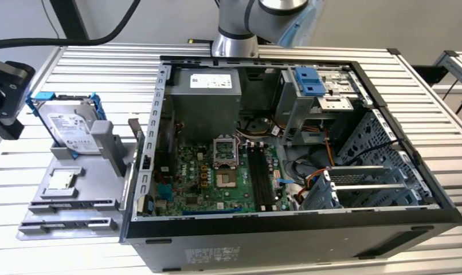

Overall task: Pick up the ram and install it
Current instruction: 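Reach for the ram, then pick up the ram and move it above insertion slot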

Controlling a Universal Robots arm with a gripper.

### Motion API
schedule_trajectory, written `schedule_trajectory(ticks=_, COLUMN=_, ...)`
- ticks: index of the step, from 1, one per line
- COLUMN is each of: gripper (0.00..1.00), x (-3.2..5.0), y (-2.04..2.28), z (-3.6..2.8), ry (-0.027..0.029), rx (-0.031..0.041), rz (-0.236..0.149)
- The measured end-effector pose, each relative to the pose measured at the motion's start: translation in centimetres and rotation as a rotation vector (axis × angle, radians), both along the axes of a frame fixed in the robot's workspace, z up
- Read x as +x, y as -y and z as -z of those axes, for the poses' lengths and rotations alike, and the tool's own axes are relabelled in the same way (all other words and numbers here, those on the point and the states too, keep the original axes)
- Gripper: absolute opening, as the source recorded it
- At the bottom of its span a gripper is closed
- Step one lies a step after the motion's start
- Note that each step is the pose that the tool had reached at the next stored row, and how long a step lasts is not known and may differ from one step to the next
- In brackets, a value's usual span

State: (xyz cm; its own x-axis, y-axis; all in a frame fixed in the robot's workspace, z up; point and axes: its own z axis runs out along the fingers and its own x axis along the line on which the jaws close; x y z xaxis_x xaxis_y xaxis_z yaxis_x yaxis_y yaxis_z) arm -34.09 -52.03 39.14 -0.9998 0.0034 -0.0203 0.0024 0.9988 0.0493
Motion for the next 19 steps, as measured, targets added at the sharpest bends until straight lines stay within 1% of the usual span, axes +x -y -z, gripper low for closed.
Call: schedule_trajectory(ticks=19, gripper=0.0, x=0.0, y=0.0, z=0.0, ry=0.0, rx=0.0, rz=-0.351)
